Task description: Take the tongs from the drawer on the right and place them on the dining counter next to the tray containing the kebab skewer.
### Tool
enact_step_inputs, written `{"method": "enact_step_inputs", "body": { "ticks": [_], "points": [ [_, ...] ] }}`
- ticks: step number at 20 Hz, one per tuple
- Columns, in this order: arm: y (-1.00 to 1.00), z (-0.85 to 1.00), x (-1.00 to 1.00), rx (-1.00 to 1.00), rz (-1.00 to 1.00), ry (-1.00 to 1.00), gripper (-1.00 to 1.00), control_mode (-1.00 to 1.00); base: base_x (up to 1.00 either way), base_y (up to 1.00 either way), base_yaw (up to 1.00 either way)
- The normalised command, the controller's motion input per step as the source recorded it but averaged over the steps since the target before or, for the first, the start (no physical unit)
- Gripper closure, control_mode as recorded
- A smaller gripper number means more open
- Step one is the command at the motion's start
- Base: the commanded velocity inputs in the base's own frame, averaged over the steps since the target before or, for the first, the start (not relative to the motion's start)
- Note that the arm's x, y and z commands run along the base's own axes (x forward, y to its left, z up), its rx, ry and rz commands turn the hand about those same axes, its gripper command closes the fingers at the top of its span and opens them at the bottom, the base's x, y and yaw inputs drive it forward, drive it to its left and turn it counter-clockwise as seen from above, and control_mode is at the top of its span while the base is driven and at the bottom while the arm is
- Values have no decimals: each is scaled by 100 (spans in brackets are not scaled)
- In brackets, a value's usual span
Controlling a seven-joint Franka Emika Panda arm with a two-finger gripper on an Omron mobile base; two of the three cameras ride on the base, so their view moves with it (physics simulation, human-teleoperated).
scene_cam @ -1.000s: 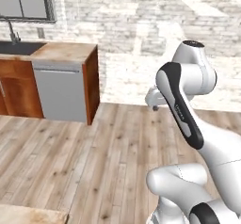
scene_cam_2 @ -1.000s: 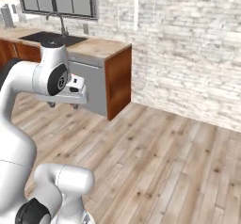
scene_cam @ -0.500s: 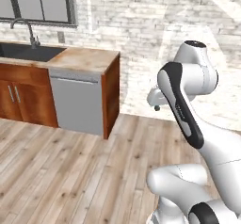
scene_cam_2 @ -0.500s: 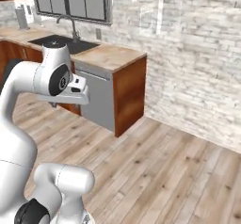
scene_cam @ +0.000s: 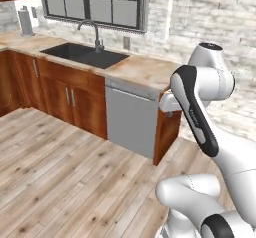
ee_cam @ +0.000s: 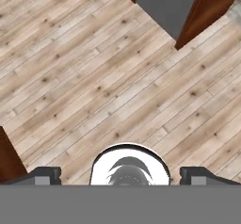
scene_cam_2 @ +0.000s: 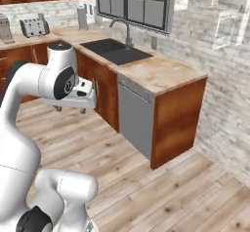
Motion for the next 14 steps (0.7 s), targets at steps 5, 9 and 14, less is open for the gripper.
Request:
{"method": "enact_step_inputs", "body": {
  "ticks": [5, 9, 14],
  "points": [
    [0, 0, 0, 0, 0, 0, -100, 100, 76, -20, 61],
    [0, 0, 0, 0, 0, 0, -100, 100, 89, -5, 52],
    [0, 0, 0, 0, 0, 0, -100, 100, 73, -21, 35]
  ]
}}
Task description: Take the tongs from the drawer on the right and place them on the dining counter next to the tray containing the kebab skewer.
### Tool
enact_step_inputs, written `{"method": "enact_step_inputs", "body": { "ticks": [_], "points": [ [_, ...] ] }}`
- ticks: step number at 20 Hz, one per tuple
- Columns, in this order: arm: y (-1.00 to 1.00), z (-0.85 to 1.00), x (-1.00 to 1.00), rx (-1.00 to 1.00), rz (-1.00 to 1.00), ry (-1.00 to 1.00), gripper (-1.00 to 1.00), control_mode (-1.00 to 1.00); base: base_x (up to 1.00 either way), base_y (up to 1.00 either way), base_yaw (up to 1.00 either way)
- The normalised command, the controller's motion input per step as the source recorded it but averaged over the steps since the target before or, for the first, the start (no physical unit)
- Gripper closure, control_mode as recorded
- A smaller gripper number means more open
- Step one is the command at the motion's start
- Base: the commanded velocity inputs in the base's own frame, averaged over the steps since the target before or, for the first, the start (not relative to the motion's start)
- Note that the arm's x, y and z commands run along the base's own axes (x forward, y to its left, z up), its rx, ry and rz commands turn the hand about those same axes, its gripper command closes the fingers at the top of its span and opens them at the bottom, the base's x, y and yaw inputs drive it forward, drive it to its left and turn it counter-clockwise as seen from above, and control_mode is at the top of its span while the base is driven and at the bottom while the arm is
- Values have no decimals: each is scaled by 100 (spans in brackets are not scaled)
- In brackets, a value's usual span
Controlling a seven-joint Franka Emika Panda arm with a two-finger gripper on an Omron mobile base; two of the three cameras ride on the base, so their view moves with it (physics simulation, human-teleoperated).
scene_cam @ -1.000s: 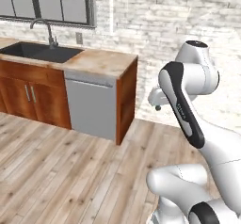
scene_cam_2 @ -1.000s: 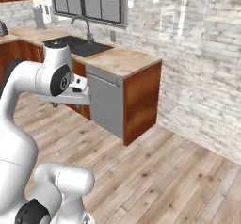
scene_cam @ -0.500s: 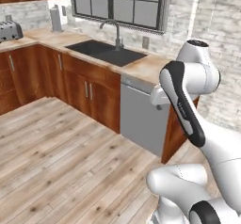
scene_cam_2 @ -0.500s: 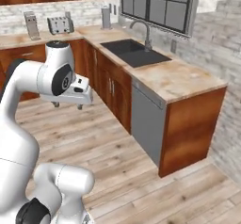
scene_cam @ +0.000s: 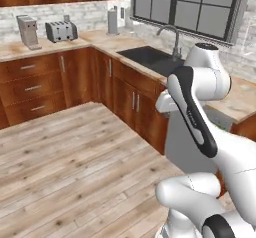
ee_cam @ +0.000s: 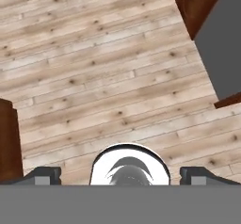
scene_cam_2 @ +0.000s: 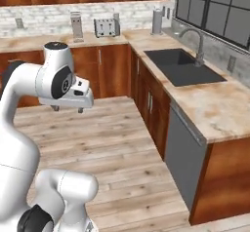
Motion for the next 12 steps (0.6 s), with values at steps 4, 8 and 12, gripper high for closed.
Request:
{"method": "enact_step_inputs", "body": {
  "ticks": [4, 8, 12],
  "points": [
    [0, 0, 0, 0, 0, 0, -100, 100, 82, -36, 45],
    [0, 0, 0, 0, 0, 0, -100, 100, 94, -9, 55],
    [0, 0, 0, 0, 0, 0, -100, 100, 54, -4, 70]
  ]
}}
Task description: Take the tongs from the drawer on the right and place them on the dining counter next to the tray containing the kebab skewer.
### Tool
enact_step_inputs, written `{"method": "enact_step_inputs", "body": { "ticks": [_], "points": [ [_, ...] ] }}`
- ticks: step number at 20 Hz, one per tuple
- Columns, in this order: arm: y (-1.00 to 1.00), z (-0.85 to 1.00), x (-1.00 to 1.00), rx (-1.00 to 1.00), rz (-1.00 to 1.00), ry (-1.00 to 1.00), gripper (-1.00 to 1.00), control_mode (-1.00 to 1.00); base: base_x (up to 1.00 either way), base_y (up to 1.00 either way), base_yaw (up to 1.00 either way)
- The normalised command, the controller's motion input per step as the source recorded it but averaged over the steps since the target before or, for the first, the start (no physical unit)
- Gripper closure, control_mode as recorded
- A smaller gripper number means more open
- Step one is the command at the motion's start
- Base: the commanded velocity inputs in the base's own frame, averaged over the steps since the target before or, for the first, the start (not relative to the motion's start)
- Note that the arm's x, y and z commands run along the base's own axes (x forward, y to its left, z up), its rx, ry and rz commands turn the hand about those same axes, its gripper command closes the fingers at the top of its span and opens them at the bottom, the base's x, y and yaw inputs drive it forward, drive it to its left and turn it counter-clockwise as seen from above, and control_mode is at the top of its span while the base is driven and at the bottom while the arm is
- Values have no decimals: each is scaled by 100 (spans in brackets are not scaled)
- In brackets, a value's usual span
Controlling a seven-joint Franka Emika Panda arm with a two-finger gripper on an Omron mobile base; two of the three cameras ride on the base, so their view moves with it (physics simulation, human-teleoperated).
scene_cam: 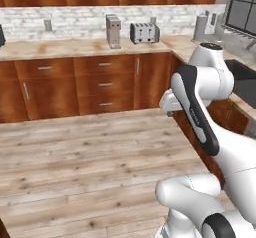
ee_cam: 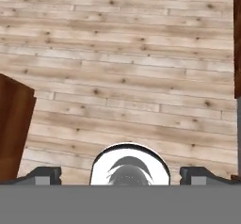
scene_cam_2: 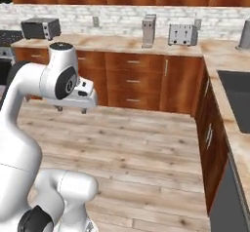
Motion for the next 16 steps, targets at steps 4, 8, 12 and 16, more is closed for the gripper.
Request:
{"method": "enact_step_inputs", "body": {
  "ticks": [4, 8, 12, 16],
  "points": [
    [0, 0, 0, 0, 0, 0, -100, 100, -16, -12, 78],
    [0, 0, 0, 0, 0, 0, -100, 100, -39, -1, 87],
    [0, 0, 0, 0, 0, 0, -100, 100, 4, -25, 81],
    [0, 0, 0, 0, 0, 0, -100, 100, 92, -94, 37]
  ]
}}
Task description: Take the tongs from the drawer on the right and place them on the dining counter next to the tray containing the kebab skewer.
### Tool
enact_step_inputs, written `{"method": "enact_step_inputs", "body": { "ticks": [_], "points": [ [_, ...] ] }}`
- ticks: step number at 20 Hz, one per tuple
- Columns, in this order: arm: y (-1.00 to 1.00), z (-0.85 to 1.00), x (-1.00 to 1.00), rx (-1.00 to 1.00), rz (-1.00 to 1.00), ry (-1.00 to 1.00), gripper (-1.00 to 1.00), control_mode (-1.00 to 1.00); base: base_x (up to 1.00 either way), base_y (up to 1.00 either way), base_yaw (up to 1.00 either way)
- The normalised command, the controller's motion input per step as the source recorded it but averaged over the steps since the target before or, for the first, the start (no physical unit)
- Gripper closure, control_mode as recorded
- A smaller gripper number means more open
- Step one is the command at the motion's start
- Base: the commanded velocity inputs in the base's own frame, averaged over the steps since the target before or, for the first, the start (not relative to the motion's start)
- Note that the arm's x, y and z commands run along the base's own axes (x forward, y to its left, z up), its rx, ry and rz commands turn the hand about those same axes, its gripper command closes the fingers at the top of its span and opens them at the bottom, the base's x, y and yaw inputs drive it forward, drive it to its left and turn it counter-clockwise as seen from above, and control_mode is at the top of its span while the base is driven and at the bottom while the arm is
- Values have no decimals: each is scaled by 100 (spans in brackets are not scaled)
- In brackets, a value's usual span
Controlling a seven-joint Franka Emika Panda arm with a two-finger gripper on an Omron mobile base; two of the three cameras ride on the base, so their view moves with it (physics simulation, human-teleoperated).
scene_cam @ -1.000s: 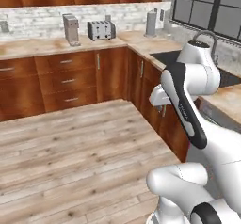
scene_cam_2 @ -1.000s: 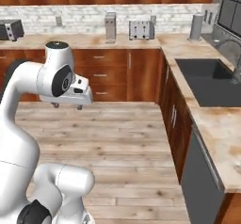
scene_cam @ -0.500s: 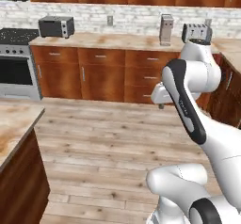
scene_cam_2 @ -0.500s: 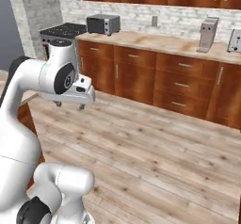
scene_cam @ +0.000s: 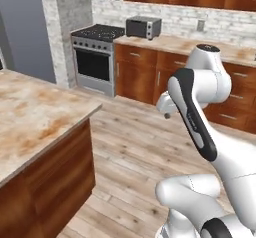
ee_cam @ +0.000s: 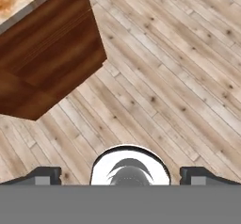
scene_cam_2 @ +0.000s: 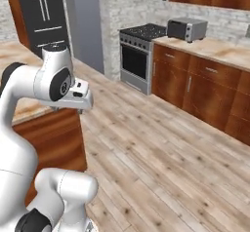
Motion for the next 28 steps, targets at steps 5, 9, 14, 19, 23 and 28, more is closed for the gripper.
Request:
{"method": "enact_step_inputs", "body": {
  "ticks": [5, 9, 14, 19, 23, 28],
  "points": [
    [0, 0, 0, 0, 0, 0, -100, 100, 100, -90, 35],
    [0, 0, 0, 0, 0, 0, -100, 100, 100, -83, 35],
    [0, 0, 0, 0, 0, 0, -100, 100, 100, -75, 45],
    [0, 0, 0, 0, 0, 0, -100, 100, 100, -79, 46],
    [0, 0, 0, 0, 0, 0, -100, 100, 100, -77, 43],
    [0, 0, 0, 0, 0, 0, -100, 100, 100, -68, 43]
  ]
}}
